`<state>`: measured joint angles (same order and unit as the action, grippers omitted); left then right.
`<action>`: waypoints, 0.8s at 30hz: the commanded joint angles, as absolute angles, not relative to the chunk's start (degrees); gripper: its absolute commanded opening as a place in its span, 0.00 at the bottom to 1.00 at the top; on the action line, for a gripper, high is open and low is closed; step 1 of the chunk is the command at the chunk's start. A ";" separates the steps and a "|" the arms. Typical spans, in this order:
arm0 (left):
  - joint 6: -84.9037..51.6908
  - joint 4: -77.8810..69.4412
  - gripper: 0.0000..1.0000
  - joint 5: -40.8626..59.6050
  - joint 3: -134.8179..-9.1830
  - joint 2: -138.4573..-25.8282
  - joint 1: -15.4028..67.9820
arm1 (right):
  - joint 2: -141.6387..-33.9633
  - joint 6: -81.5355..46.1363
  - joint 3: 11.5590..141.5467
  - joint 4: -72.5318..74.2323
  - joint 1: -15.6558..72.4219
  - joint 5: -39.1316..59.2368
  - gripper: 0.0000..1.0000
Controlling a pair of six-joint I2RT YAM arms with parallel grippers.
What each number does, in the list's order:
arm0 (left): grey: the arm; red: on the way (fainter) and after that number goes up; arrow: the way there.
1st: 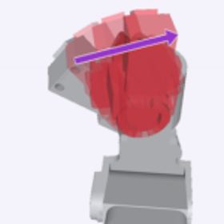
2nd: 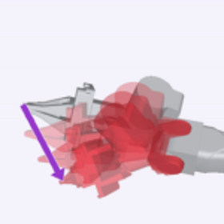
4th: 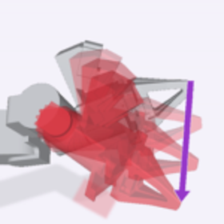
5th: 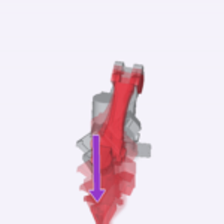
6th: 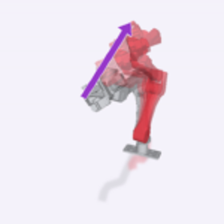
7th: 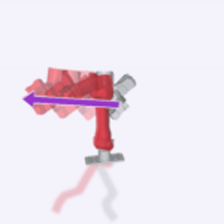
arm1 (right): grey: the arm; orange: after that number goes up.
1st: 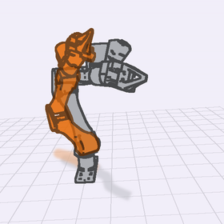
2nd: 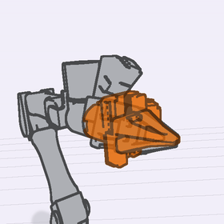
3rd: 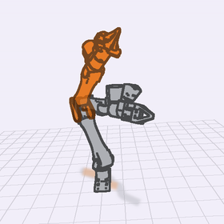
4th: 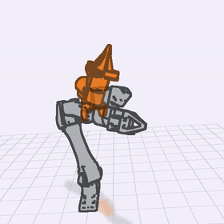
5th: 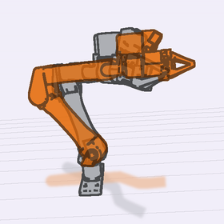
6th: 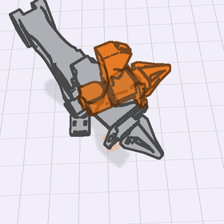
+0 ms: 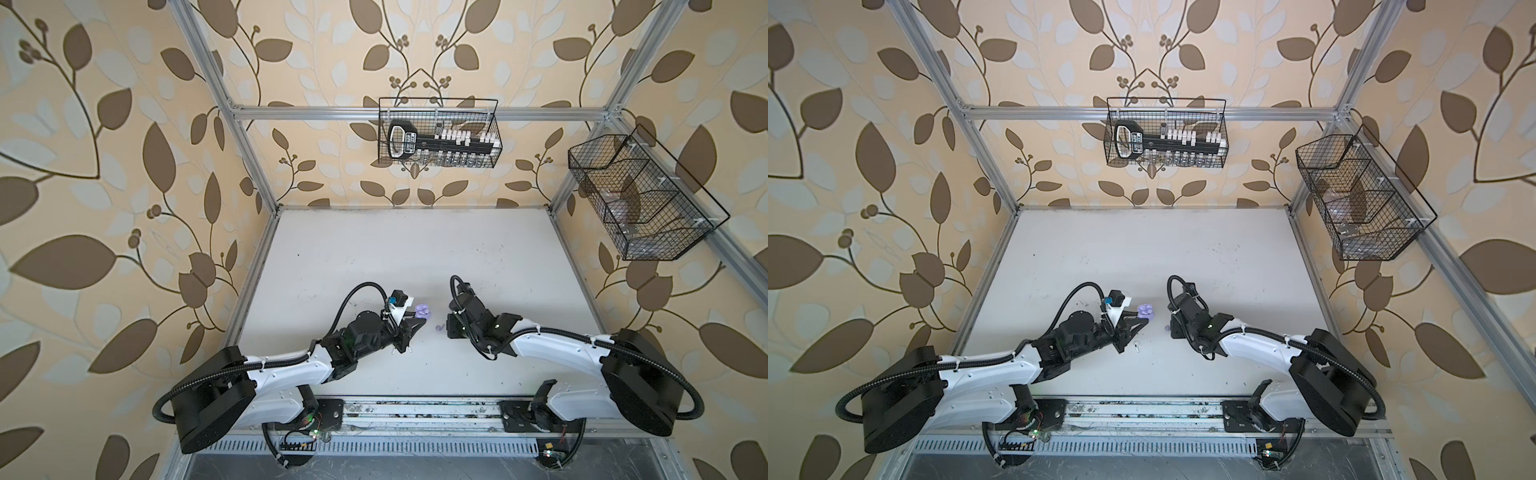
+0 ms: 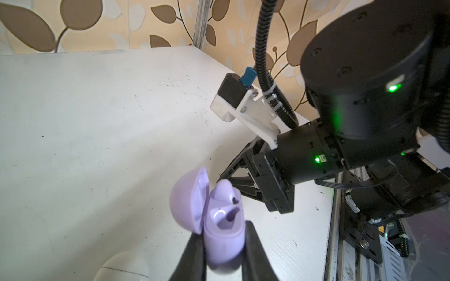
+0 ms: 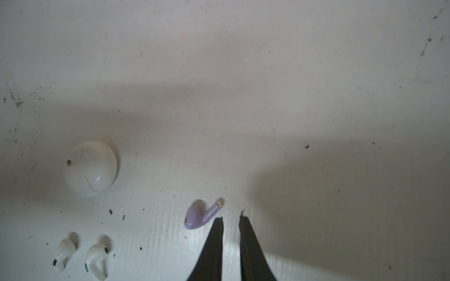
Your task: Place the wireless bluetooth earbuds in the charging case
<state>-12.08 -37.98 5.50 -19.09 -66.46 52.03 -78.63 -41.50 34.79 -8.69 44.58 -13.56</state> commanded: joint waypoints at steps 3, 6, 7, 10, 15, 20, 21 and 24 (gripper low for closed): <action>-11.13 -39.38 0.04 4.95 -19.58 -64.97 51.42 | -83.11 -40.37 37.57 -5.31 44.12 -11.16 0.15; -10.99 -39.30 0.04 4.93 -19.64 -64.96 51.33 | -84.86 -40.34 37.75 -4.40 43.78 -10.70 0.15; -11.03 -39.34 0.04 5.09 -19.57 -64.99 51.33 | -85.26 -40.39 37.62 -4.31 43.64 -10.64 0.15; -10.99 -39.29 0.03 5.04 -19.69 -65.04 51.32 | -85.49 -40.50 37.03 -4.39 43.42 -10.55 0.15; -11.14 -39.37 0.04 5.18 -19.61 -65.11 51.24 | -85.28 -40.99 34.94 -3.83 43.74 -8.98 0.15; -11.25 -39.55 0.03 5.35 -19.67 -65.30 51.24 | -84.10 -41.99 32.47 -3.98 45.06 -8.82 0.15; -11.26 -39.55 0.03 5.39 -19.71 -65.35 51.24 | -83.84 -42.16 32.12 -4.17 45.28 -9.05 0.15; -11.25 -39.55 0.04 5.51 -19.67 -65.34 51.24 | -82.95 -42.86 30.74 -4.39 45.82 -9.18 0.14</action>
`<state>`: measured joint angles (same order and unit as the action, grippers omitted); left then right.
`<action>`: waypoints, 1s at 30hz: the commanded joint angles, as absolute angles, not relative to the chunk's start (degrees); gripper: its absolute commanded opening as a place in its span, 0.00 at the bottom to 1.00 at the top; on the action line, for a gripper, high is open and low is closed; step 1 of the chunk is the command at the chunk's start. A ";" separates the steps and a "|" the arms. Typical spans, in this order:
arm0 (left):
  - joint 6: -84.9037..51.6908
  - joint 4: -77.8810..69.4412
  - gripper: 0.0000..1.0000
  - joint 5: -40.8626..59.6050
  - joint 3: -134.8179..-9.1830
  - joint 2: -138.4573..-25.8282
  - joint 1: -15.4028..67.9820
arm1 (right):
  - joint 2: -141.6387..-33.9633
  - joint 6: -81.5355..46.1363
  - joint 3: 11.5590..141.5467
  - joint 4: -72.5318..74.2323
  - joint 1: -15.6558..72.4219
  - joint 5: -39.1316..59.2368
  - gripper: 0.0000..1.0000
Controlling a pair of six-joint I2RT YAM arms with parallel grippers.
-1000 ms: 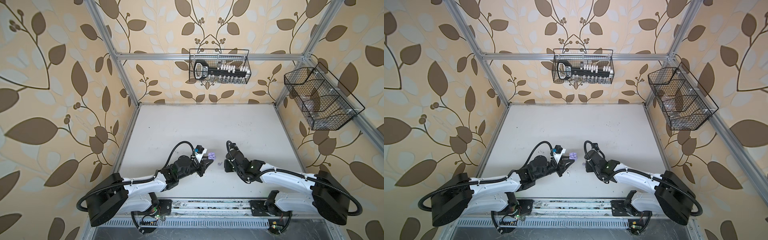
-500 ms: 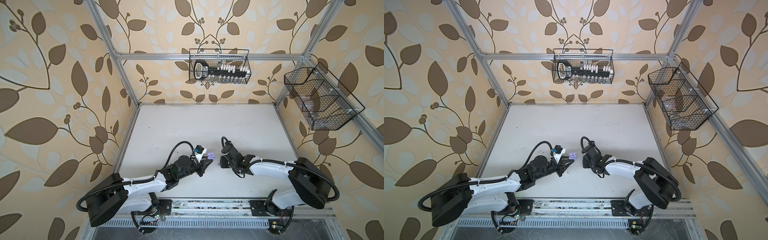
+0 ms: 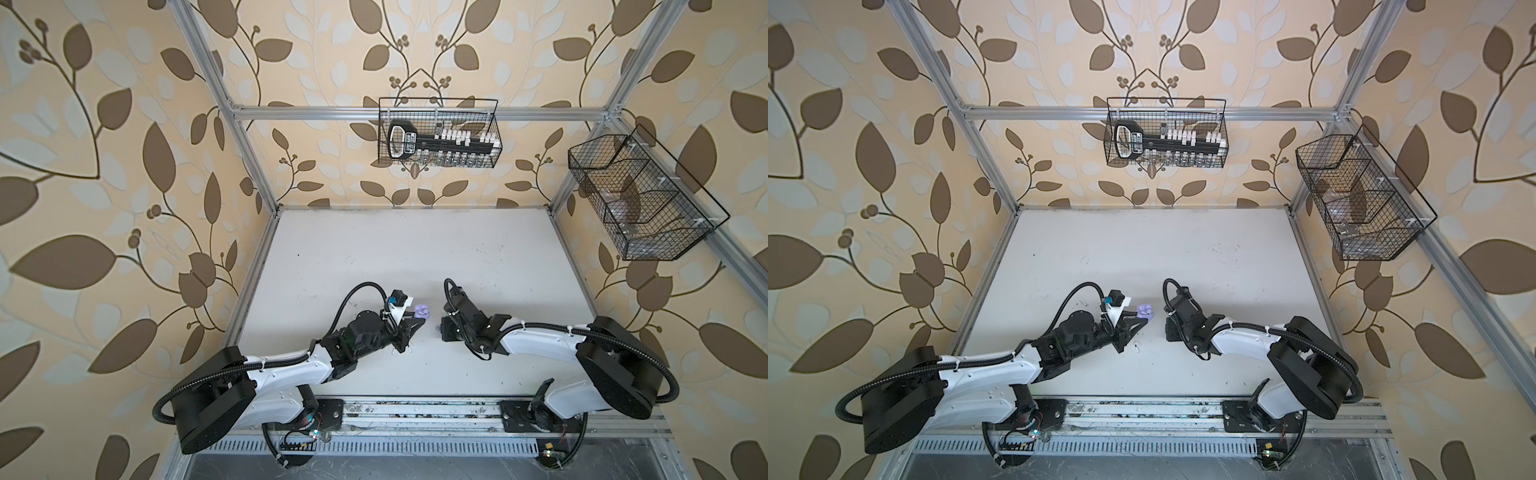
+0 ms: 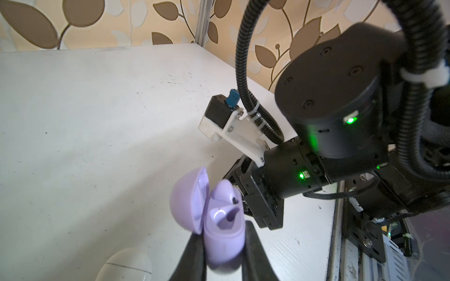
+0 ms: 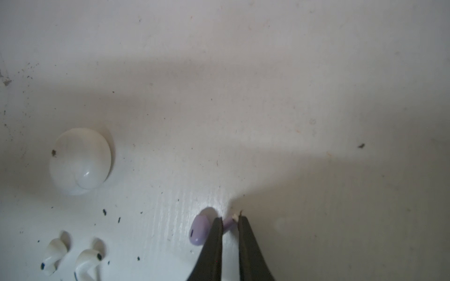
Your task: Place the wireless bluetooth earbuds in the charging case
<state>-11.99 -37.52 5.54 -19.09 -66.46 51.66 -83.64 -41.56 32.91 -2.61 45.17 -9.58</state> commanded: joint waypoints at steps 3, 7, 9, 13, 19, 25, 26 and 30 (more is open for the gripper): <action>-11.25 -39.55 0.04 5.44 -19.64 -65.47 51.24 | -81.88 -43.63 29.91 -5.20 47.32 -9.62 0.15; -11.25 -39.55 0.04 5.57 -19.75 -65.56 51.15 | -79.55 -45.23 29.22 -6.93 49.57 -10.52 0.14; -11.25 -39.59 0.04 5.66 -19.69 -65.64 51.15 | -78.03 -45.87 28.84 -7.24 50.38 -10.62 0.15; -11.38 -39.73 0.04 5.88 -19.80 -65.83 51.15 | -74.14 -46.70 28.60 -8.96 50.97 -12.46 0.16; -11.53 -39.82 0.03 5.93 -19.80 -66.09 51.15 | -71.53 -44.57 28.48 -7.42 45.19 -11.21 0.18; -11.26 -39.69 0.04 5.58 -19.90 -66.09 51.15 | -79.10 -41.66 32.69 -4.59 43.00 -8.94 0.19; -11.26 -39.55 0.04 5.50 -19.86 -66.09 51.15 | -80.54 -41.41 33.46 -4.02 42.98 -8.65 0.19; -11.10 -39.46 0.04 5.36 -19.85 -66.01 51.15 | -85.15 -40.92 35.69 -2.44 42.50 -8.69 0.18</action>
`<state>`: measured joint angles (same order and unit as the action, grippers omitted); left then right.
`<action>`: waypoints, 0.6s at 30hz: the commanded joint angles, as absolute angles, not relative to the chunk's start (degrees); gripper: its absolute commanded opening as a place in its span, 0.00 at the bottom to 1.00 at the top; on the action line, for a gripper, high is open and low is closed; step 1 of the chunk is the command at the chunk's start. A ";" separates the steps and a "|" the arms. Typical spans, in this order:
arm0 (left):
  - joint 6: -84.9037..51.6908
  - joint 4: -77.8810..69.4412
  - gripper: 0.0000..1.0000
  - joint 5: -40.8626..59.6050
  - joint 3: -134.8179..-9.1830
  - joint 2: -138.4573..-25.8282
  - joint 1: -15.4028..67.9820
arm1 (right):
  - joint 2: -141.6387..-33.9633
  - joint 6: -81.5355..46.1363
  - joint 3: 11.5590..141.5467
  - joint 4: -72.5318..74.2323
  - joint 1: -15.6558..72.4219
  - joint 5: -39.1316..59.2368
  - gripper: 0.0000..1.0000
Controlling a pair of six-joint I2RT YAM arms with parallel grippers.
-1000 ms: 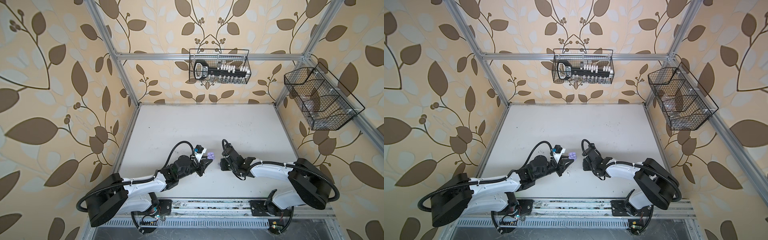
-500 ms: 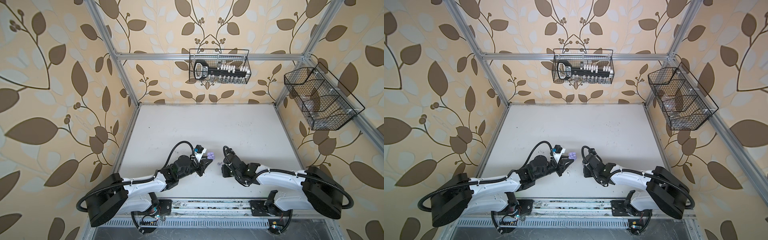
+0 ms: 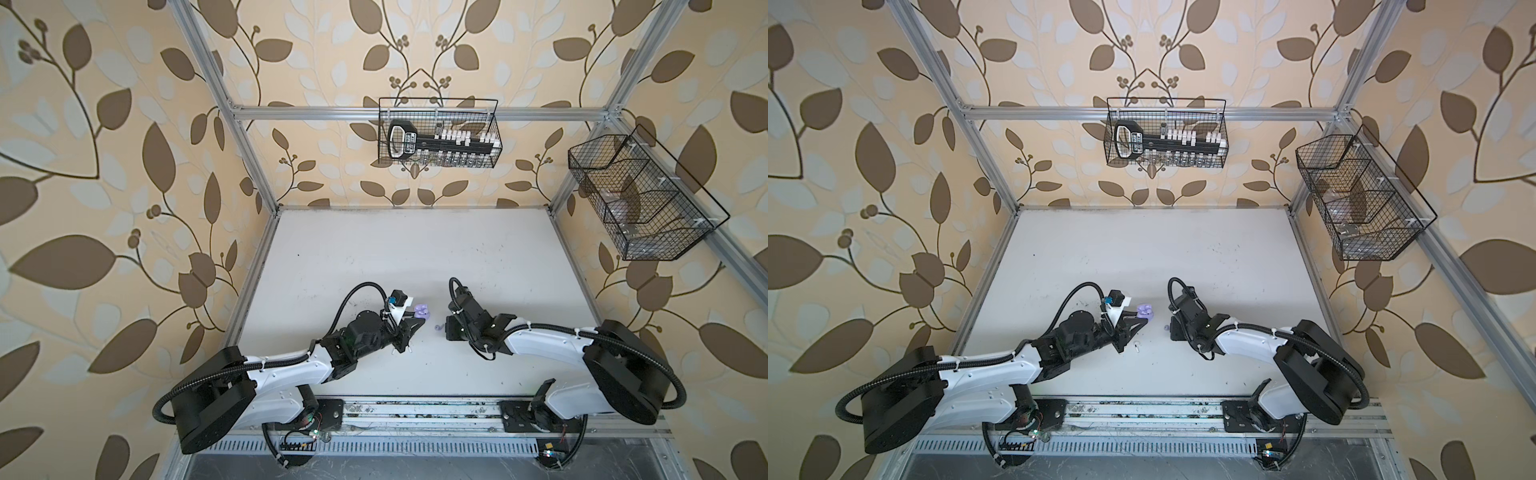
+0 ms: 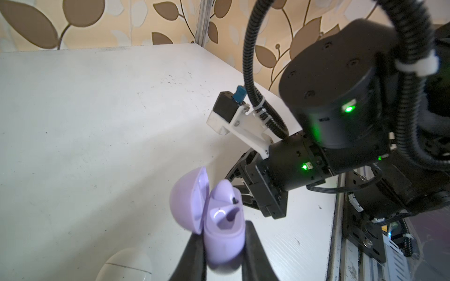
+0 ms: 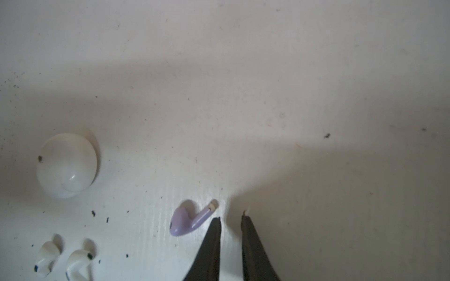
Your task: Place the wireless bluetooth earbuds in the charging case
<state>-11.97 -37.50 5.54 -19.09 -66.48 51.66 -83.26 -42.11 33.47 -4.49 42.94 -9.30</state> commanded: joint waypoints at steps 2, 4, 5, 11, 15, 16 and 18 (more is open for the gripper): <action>-11.07 -39.46 0.04 5.36 -19.79 -66.01 51.06 | -86.48 -40.65 36.36 -2.44 42.13 -9.24 0.18; -11.12 -39.39 0.04 5.28 -19.76 -65.92 51.06 | -87.45 -40.35 36.86 -2.40 41.92 -9.30 0.17; -11.07 -39.41 0.04 5.35 -19.72 -65.92 51.06 | -87.70 -40.20 37.08 -2.40 41.92 -9.35 0.17; -11.07 -39.37 0.04 5.28 -19.69 -65.57 50.98 | -88.80 -39.88 36.58 -2.24 42.01 -9.33 0.17; -11.25 -39.56 0.04 5.75 -19.84 -65.96 50.98 | -90.12 -39.60 36.73 -0.37 42.07 -8.16 0.17; -11.25 -39.56 0.04 5.92 -19.84 -66.13 50.98 | -90.41 -39.50 37.10 -0.28 42.07 -8.26 0.17; -11.25 -39.55 0.04 5.83 -19.93 -66.27 50.98 | -90.79 -39.42 38.19 -0.65 42.02 -9.07 0.17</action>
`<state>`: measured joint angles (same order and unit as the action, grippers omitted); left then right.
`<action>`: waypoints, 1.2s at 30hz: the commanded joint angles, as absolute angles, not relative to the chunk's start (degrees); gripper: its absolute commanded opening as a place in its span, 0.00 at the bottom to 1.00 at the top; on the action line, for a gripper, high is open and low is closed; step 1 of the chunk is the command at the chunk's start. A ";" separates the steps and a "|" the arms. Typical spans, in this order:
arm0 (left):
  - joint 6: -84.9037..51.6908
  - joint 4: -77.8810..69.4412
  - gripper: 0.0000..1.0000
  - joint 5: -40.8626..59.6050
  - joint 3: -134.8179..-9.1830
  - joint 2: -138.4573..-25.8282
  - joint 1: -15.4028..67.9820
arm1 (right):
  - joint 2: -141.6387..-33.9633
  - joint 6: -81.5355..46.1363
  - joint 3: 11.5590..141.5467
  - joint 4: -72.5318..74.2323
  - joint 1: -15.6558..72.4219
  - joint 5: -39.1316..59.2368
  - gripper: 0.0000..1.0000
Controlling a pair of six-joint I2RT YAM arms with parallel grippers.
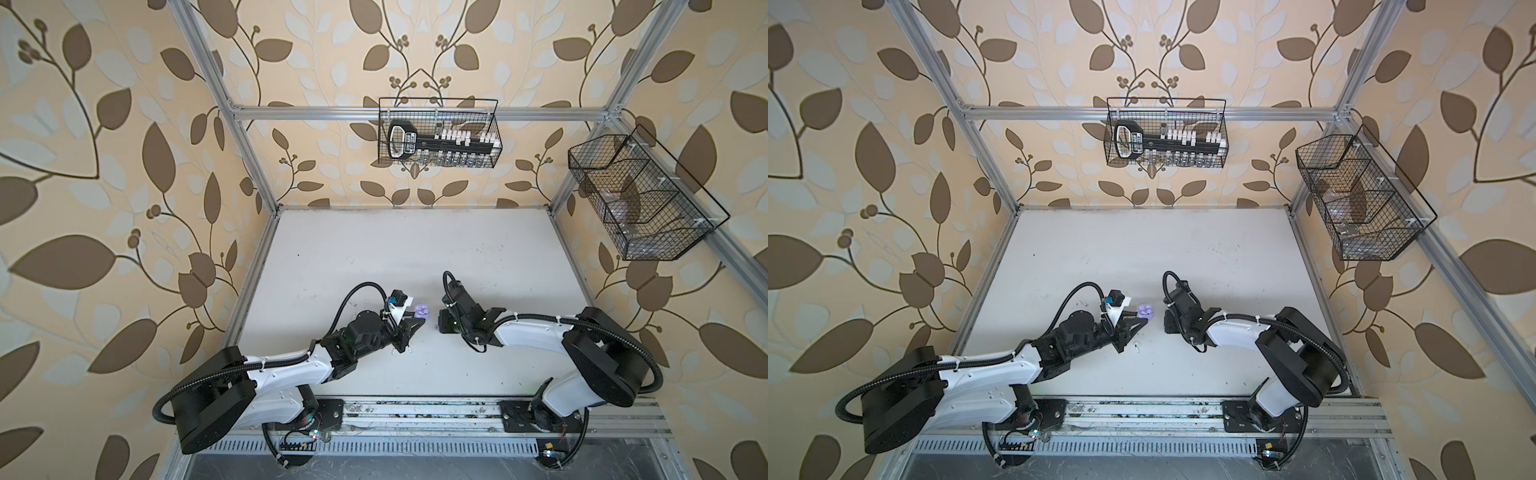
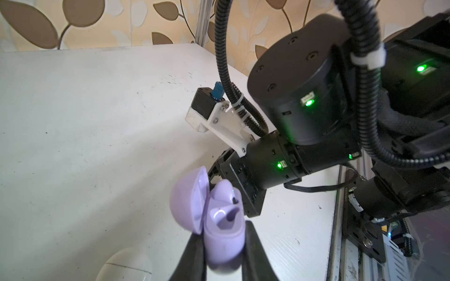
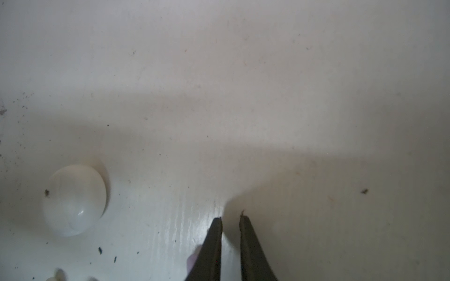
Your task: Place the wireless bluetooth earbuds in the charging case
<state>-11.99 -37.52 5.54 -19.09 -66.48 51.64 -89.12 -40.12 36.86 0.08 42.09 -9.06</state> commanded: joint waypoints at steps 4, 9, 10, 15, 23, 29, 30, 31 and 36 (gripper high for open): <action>-11.10 -39.34 0.04 5.64 -19.84 -66.18 50.98 | -92.13 -38.69 40.25 -0.68 41.84 -8.14 0.17; -10.86 -38.91 0.04 5.30 -19.74 -65.43 50.89 | -93.74 -38.41 40.77 -1.40 42.37 -6.95 0.17; -10.81 -38.86 0.04 5.23 -19.61 -65.40 50.82 | -93.54 -38.54 40.49 -1.38 42.28 -6.99 0.17; -10.99 -39.03 0.04 5.65 -19.85 -65.73 50.80 | -93.28 -38.84 39.46 -1.07 42.53 -6.23 0.17; -11.08 -39.01 0.04 5.78 -19.75 -65.55 50.71 | -89.63 -39.25 35.62 -5.25 43.36 -9.37 0.17; -11.34 -39.47 0.03 6.41 -19.89 -66.18 50.71 | -84.41 -39.72 32.16 -8.16 43.07 -11.16 0.17; -11.42 -39.54 0.04 6.59 -19.89 -66.27 50.71 | -83.75 -39.96 31.67 -8.42 43.32 -10.98 0.17; -11.43 -39.55 0.03 6.59 -19.87 -66.20 50.71 | -83.33 -40.19 31.28 -8.68 43.57 -10.84 0.17; -11.52 -39.56 0.03 6.59 -19.97 -66.18 50.71 | -81.59 -42.18 29.97 -8.47 46.61 -9.02 0.18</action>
<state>-11.97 -37.47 5.80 -19.09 -66.48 51.29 -81.97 -40.32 31.70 -4.67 44.84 -10.04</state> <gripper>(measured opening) 0.219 0.175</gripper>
